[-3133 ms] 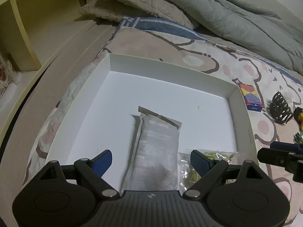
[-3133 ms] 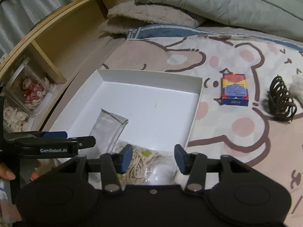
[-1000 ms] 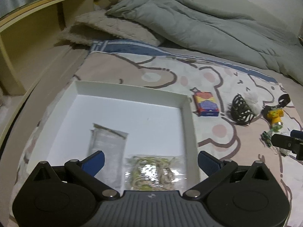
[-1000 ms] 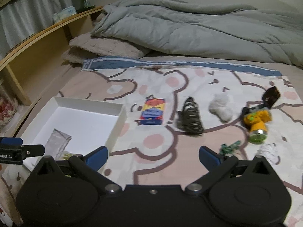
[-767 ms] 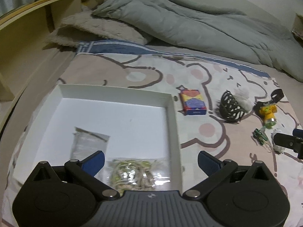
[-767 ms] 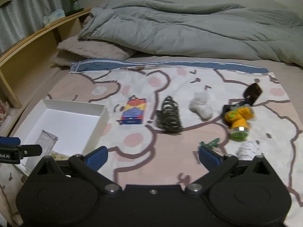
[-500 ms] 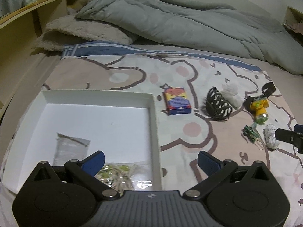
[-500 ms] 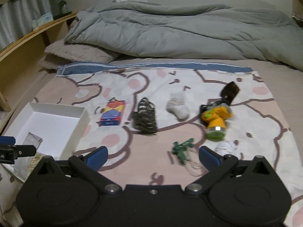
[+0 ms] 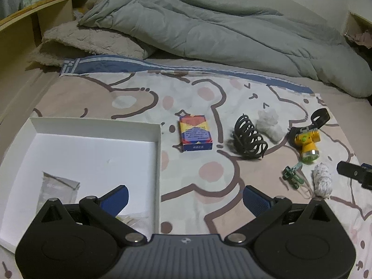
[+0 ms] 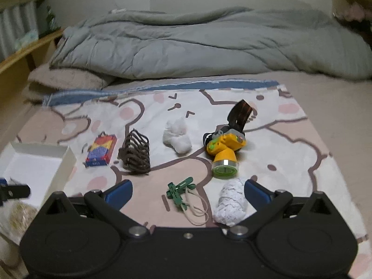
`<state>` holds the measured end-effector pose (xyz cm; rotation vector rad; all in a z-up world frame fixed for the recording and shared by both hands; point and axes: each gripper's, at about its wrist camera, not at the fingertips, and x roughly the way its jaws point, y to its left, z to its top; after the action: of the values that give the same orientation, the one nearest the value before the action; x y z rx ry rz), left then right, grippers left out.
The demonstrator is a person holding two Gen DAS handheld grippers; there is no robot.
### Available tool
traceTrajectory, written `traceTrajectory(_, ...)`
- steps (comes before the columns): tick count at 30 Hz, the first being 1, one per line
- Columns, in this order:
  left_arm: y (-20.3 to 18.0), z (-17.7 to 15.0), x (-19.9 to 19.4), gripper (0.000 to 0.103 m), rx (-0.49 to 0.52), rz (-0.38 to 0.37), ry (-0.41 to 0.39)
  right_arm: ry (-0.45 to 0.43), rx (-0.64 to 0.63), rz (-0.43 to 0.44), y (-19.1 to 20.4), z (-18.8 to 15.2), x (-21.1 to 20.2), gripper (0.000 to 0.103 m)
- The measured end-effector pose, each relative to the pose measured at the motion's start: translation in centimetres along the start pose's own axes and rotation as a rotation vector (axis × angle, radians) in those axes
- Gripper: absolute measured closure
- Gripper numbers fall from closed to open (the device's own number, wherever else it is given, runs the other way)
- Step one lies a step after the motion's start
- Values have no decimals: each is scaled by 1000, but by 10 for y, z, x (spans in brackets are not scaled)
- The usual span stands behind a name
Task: Organize objects
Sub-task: 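Withdraw both tools from the white box back over the bed, then grasp the green clothes peg with the left tool while the right tool grasps the white rope bundle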
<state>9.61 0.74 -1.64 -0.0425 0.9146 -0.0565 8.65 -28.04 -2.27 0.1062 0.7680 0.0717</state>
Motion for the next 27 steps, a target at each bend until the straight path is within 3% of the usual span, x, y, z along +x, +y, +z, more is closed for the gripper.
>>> traceTrajectory(5,-16,3,7,0,18,-18,-32,-33,9,5,-16,0,5,0)
traceTrajectory(8,-29,3,12,0,53,-35,-44,6,29,-21,-27,-1,17,0)
traceTrajectory(15,-58,3,30,0,109,-84,6,79,165,-185,-60,-2,48,0)
traceTrajectory(18,-66,4,37,0,111,-104,17,131,233,-175,-74,-4,62,0)
traceTrajectory(27,-83,9,52,1,111,-196,23,245,374,-133,-87,-9,96,25)
